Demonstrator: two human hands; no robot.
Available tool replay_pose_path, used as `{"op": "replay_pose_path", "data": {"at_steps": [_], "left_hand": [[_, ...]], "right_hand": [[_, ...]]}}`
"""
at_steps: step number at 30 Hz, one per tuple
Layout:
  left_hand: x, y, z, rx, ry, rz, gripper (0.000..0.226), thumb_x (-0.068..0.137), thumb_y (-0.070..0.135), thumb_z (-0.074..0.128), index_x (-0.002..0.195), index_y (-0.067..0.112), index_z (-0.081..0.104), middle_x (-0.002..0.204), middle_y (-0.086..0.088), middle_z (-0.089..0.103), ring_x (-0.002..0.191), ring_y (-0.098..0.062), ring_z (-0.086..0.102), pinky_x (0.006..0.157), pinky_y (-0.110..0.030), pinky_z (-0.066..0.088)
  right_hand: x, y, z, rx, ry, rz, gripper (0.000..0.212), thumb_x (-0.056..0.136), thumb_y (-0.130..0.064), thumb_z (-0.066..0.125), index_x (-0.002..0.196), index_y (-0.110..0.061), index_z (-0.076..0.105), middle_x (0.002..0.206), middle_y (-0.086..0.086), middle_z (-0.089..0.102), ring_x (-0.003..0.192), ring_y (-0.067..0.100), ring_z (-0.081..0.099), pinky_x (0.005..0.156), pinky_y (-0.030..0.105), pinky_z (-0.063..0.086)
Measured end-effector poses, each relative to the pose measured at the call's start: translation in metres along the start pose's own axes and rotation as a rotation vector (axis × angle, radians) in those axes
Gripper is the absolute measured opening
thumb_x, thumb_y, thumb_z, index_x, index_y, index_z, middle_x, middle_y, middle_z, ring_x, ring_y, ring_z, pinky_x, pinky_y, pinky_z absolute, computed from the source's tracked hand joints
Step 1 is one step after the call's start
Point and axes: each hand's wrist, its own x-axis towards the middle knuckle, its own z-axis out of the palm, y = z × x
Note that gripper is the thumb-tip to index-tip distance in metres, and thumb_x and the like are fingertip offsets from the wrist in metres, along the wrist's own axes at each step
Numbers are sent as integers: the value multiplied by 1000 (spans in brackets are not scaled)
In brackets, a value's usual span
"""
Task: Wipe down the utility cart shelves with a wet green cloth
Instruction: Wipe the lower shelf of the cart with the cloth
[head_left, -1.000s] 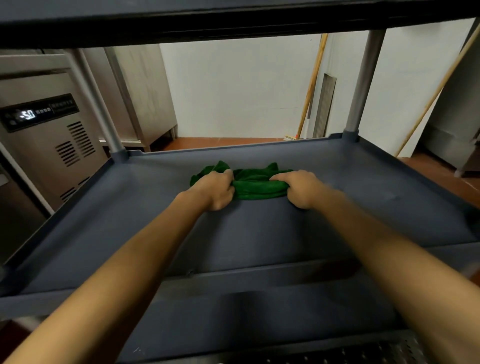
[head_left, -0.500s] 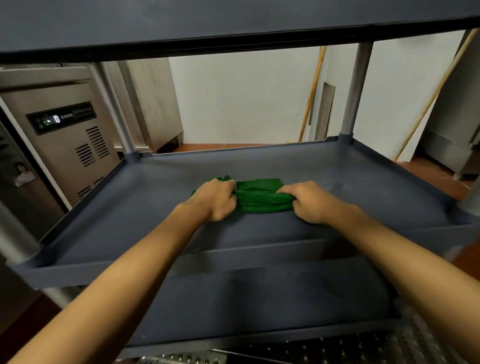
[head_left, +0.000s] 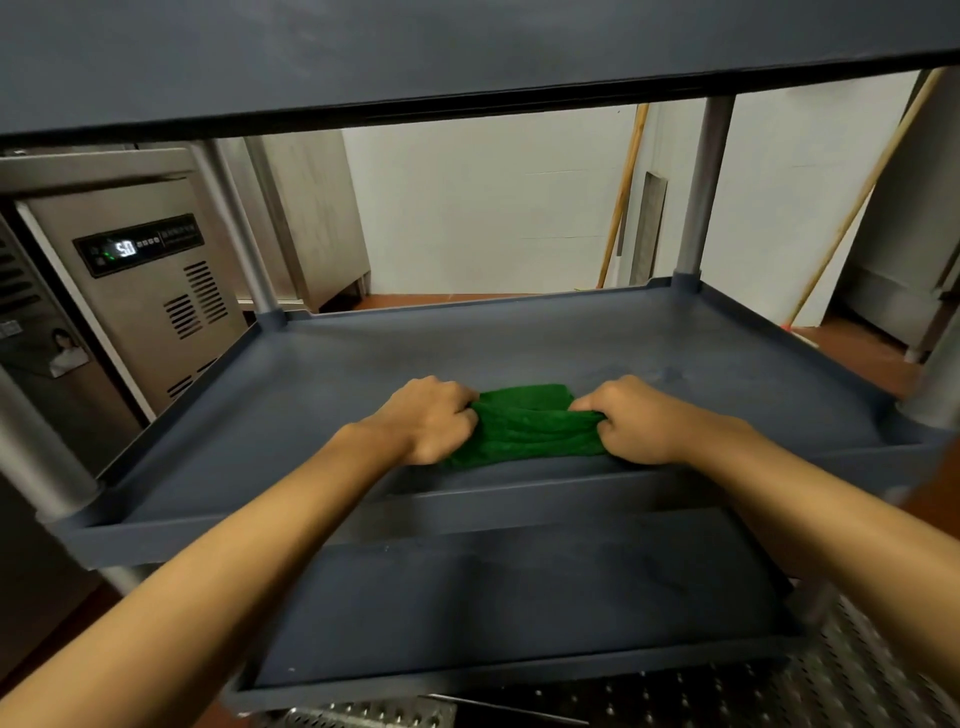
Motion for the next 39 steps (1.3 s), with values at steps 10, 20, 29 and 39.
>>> {"op": "replay_pose_path", "data": {"at_steps": [10, 20, 29, 39], "left_hand": [[-7, 11, -7, -163, -108, -35, 25, 97, 13, 42, 80, 22, 59, 90, -6, 61, 86, -26, 56, 76, -33, 40], [-6, 6, -11, -314, -70, -31, 26, 94, 8, 44, 71, 14, 54, 72, -4, 57, 70, -25, 54, 68, -34, 41], [58, 5, -51, -116, 215, 25, 25, 95, 14, 43, 106, 8, 64, 112, -19, 66, 105, -37, 60, 90, -44, 49], [164, 26, -84, -50, 442, -51, 36, 98, 18, 41, 126, 29, 61, 127, -11, 63, 105, -39, 63, 92, -45, 54]], "right_hand": [[-7, 0, -6, 106, -67, 23, 48, 80, 9, 43, 122, 1, 65, 129, 19, 63, 120, 30, 58, 88, 19, 38], [-12, 4, -19, 188, -79, 6, 25, 79, 11, 45, 72, -3, 65, 62, 6, 56, 53, 1, 50, 61, 26, 40], [6, 30, -91, 497, 277, 185, 33, 84, 1, 57, 102, -17, 78, 100, -4, 74, 93, 12, 67, 87, 27, 53], [73, 83, -139, 477, 687, 250, 30, 90, -6, 59, 109, -21, 76, 115, 3, 72, 106, 17, 66, 94, 23, 50]]}}
